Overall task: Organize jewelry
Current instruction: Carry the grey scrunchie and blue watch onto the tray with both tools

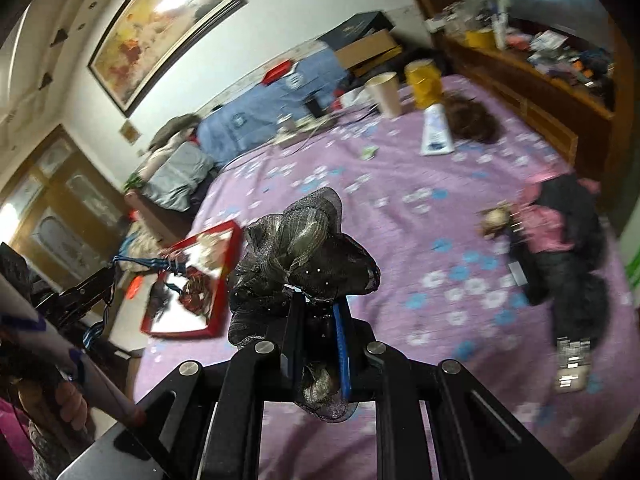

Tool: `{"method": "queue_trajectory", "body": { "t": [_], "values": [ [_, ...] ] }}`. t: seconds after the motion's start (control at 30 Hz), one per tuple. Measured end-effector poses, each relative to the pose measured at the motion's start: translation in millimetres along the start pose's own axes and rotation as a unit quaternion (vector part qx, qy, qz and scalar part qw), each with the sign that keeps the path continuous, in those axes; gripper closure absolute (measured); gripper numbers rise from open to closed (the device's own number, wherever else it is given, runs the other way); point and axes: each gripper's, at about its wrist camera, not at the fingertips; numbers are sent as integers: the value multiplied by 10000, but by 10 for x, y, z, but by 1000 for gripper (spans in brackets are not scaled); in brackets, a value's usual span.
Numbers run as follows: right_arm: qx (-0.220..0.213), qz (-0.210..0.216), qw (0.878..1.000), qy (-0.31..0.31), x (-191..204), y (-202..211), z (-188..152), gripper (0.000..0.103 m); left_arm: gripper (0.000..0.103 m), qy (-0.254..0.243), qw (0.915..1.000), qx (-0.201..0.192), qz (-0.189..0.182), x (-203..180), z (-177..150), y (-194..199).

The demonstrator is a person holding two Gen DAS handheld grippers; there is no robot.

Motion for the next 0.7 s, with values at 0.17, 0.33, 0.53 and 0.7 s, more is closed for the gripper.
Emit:
{"method": "queue_trajectory", "body": {
  "t": [0.17, 0.33, 0.53, 0.7],
  "values": [
    [358, 326, 9988, 8, 137, -395, -73, 89, 62, 306, 9990, 19, 310, 346, -17, 120],
    [580, 498, 9970, 141, 339, -742, -39, 89, 62, 359, 9975, -66, 597, 661, -35, 178],
    [817, 662, 9941, 258, 644, -1279, 49, 88, 62, 392, 9948, 47, 941, 1050, 9, 40],
    [955, 824, 9911, 418, 896, -1619, 94, 88, 62, 532, 9921, 150, 1122, 1324, 125, -91]
  ]
}}
Point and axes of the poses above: each gripper's, at about its wrist camera, not at the fingertips, and y roughly against the way its jaws point, x to its left, z to its top, and after that the axes turned 14 degrees about z, right-handed
